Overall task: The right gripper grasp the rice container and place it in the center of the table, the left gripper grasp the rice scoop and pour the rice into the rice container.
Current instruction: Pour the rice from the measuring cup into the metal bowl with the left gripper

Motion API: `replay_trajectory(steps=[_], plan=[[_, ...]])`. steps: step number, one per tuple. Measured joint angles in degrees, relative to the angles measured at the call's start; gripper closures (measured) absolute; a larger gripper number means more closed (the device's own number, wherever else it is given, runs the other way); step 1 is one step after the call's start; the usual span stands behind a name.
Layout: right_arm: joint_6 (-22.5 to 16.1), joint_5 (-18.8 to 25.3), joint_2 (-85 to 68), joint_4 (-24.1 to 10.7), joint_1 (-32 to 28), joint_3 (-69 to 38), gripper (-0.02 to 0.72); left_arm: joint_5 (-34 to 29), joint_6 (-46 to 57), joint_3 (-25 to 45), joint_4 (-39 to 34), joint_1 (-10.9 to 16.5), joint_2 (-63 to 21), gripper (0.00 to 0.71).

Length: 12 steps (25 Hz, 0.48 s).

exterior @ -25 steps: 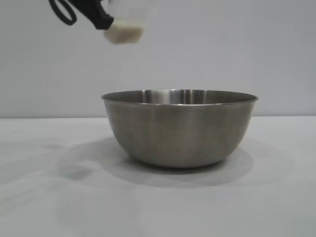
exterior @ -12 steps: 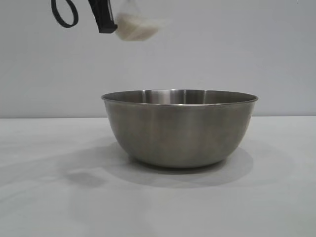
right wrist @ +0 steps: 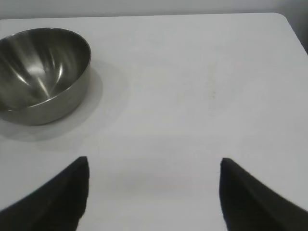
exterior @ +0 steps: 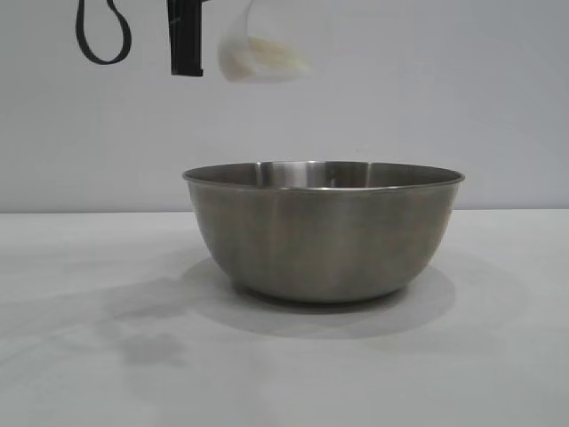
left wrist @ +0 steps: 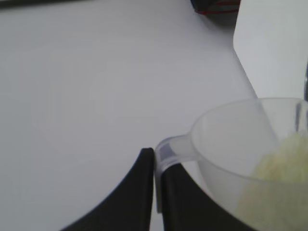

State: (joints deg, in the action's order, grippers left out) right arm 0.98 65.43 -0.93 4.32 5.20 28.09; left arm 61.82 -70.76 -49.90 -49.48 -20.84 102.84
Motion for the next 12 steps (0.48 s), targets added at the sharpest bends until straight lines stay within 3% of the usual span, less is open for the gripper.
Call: replay_trajectory(steps=[12], plan=[[0.0, 0.0, 0.0, 0.0, 0.0, 0.0, 0.219, -0.1, -9.1, -0.1, 0.4, -1.8, 0.3, 0.71]])
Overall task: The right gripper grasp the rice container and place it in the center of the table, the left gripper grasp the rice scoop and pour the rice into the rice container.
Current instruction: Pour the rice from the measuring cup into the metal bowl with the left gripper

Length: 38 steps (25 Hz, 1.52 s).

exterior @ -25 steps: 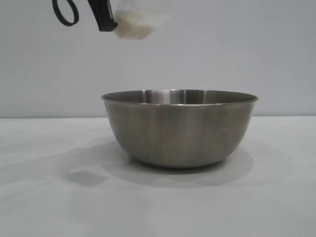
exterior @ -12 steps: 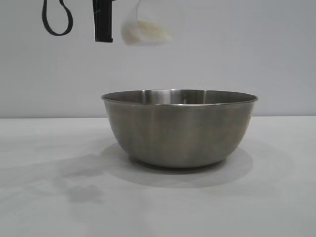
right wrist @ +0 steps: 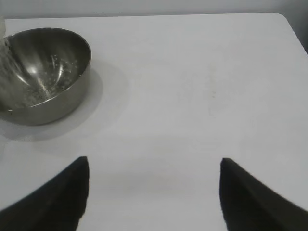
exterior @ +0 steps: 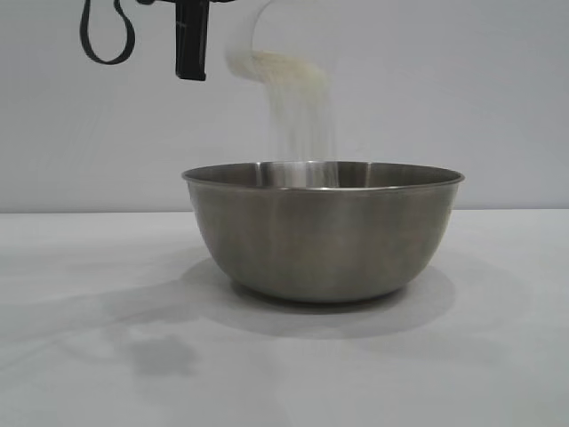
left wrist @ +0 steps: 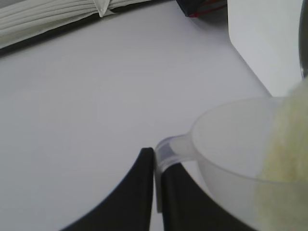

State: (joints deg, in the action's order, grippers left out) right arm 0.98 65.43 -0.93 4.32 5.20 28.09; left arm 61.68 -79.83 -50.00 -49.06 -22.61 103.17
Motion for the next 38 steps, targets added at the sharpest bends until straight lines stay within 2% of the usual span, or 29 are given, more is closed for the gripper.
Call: replay_trajectory(steps=[10, 22, 38], plan=[[0.0, 0.0, 0.0, 0.0, 0.0, 0.0, 0.219, -0.5, -9.8, -5.0, 1.8, -0.2, 4.8, 0.71], [0.0, 0.0, 0.0, 0.1, 0.0, 0.0, 0.219, -1.6, -28.2, -5.1, 1.2, -0.5, 6.9, 0.71], [0.0, 0.0, 0.0, 0.1, -0.8, 0.0, 0.219, -1.7, -32.4, -5.5, -3.0, -0.5, 6.9, 0.71]])
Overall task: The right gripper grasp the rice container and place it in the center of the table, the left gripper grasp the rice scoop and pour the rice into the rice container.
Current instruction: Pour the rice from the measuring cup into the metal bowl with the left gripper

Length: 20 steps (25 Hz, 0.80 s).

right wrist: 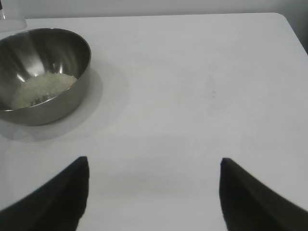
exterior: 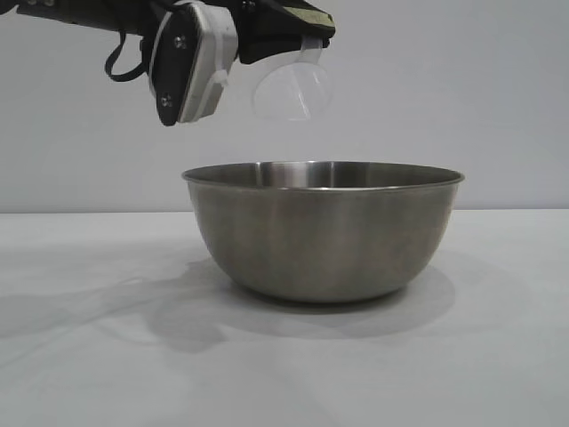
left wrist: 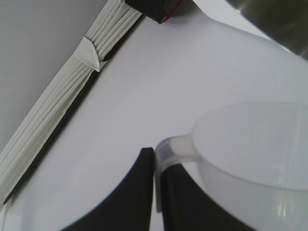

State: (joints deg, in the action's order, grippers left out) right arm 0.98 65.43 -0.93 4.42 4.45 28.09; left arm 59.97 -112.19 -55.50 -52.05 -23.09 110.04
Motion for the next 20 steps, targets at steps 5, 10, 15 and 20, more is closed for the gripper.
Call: replay_trajectory(steps=[5, 10, 15, 20], plan=[[0.0, 0.0, 0.0, 0.0, 0.0, 0.0, 0.219, 0.0, -0.1, 0.0, 0.0, 0.0, 0.0, 0.71], [0.0, 0.0, 0.0, 0.0, 0.0, 0.0, 0.219, 0.0, -0.6, -0.7, -1.6, 0.0, 0.0, 0.71], [0.0, 0.0, 0.0, 0.0, 0.0, 0.0, 0.219, 0.2, -2.1, -1.4, -1.7, 0.0, 0.0, 0.71], [0.0, 0.0, 0.0, 0.0, 0.0, 0.0, 0.219, 0.2, 1.3, -1.4, -1.1, 0.0, 0.0, 0.71]])
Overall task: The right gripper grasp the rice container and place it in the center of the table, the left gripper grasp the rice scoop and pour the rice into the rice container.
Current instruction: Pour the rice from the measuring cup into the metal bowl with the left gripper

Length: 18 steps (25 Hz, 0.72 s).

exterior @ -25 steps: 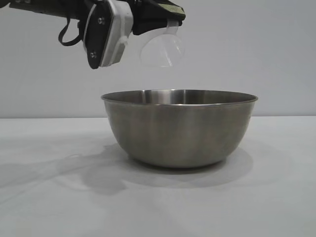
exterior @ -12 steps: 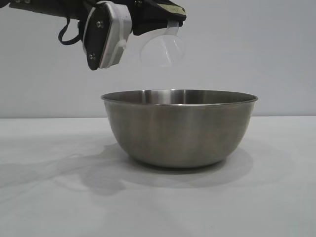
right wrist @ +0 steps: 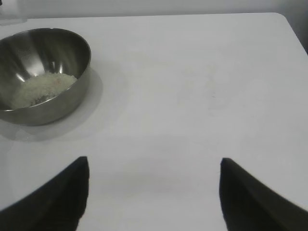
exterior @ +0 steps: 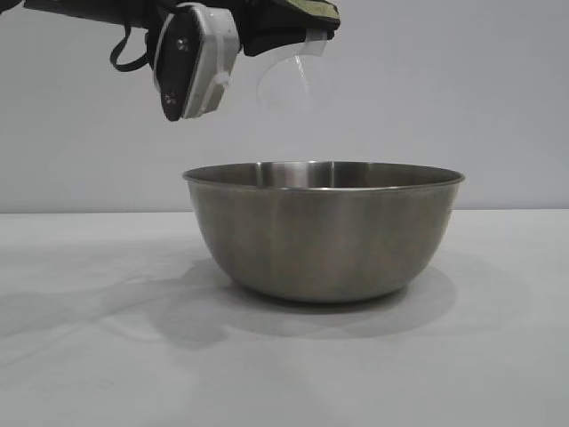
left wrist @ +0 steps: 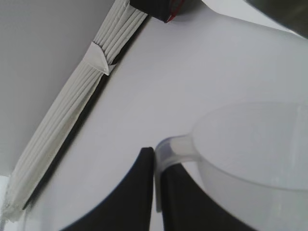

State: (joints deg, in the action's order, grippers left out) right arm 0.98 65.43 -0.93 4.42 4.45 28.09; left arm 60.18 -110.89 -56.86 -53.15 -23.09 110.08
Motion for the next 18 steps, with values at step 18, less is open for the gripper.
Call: replay_trajectory(steps=[18], plan=[[0.0, 0.0, 0.0, 0.0, 0.0, 0.0, 0.219, 4.9, 65.4, 0.0, 55.9, 0.0, 0.0, 0.71]])
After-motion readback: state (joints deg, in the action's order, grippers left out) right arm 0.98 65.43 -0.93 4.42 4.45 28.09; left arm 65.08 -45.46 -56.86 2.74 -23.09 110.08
